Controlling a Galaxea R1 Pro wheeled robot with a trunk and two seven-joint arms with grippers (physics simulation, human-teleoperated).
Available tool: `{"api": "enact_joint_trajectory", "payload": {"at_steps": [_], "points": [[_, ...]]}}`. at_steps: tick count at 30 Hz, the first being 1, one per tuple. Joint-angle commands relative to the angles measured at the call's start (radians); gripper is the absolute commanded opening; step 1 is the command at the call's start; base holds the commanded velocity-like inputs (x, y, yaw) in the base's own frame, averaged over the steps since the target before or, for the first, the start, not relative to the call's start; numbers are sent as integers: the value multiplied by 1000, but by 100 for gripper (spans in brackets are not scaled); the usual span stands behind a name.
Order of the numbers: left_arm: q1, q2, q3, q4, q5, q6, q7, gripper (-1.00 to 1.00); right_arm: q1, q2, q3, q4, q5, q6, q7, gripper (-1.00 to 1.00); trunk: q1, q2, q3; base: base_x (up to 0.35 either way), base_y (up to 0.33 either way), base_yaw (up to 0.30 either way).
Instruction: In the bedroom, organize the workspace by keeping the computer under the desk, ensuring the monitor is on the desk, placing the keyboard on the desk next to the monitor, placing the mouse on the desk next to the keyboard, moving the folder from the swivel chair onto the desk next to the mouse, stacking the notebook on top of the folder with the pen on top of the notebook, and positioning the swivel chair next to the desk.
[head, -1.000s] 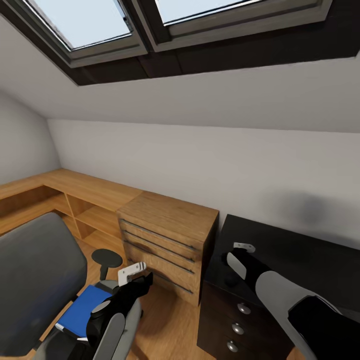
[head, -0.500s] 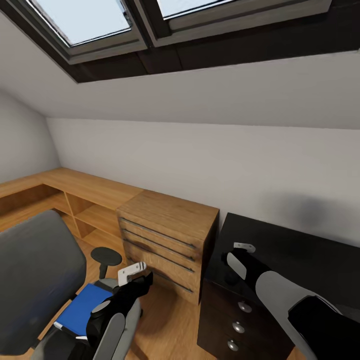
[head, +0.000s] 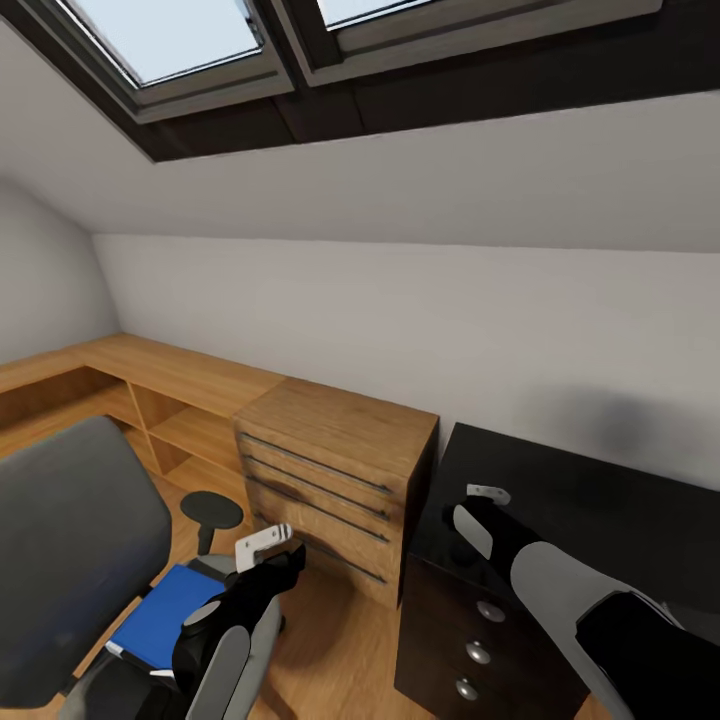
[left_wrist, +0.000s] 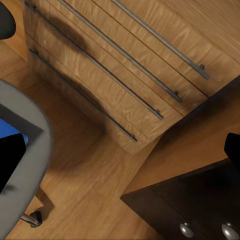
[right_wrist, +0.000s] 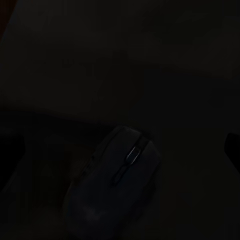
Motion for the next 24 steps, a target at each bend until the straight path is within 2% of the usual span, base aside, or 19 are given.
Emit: {"api": "enact_joint_trajectory", "payload": {"at_steps": [1,13,24], "points": [[-1,0,-1,-1,11,2,10,100,-1,-1,9,-2,-7,5,-6,100,4,-8,-4,0,0,0],[-1,0,-1,-1,11,2,10,100,0,-1,8,-2,-7,5,-6,100,50,-92,-42,0,0,0],[-1,0,-2,6,10,2,9,100,-1,-1,8,-2,-7,5,-6,100,50,-92,-42,0,0,0]]}}
